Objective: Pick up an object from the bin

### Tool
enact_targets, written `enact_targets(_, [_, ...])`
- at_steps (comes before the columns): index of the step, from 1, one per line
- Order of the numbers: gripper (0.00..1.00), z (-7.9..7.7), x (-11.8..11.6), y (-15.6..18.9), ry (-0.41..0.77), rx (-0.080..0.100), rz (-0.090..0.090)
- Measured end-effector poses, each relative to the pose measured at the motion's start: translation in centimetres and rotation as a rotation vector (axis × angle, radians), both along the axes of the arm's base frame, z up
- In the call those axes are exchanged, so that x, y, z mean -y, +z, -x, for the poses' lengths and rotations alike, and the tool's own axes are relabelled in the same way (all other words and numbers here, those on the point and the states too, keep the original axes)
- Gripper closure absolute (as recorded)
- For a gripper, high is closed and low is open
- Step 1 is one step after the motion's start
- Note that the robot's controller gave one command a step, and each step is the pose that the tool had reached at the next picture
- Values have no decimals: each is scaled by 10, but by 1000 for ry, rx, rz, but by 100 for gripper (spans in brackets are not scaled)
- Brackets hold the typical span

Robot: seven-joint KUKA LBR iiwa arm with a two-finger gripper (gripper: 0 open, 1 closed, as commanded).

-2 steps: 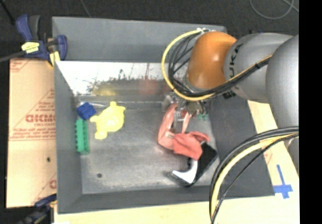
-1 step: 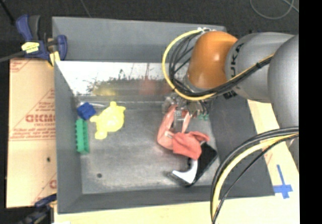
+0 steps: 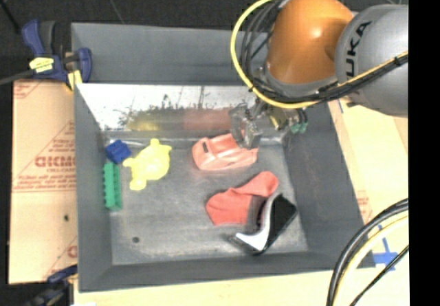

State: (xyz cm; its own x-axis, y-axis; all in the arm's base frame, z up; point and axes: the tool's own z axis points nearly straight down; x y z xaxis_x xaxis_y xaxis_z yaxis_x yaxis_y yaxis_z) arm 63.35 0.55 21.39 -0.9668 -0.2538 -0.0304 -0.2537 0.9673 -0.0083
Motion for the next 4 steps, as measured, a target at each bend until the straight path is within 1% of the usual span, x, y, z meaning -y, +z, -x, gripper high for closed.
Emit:
enact_targets(1, [100, 0, 0, 0, -1, 0, 0])
enact_targets(2, [100, -1, -9, -23, 71, 8, 4])
enact_targets(3, [100, 45, -5, -54, 76, 4, 1])
enact_targets(4, [0, 70, 4, -98, 94, 9, 5])
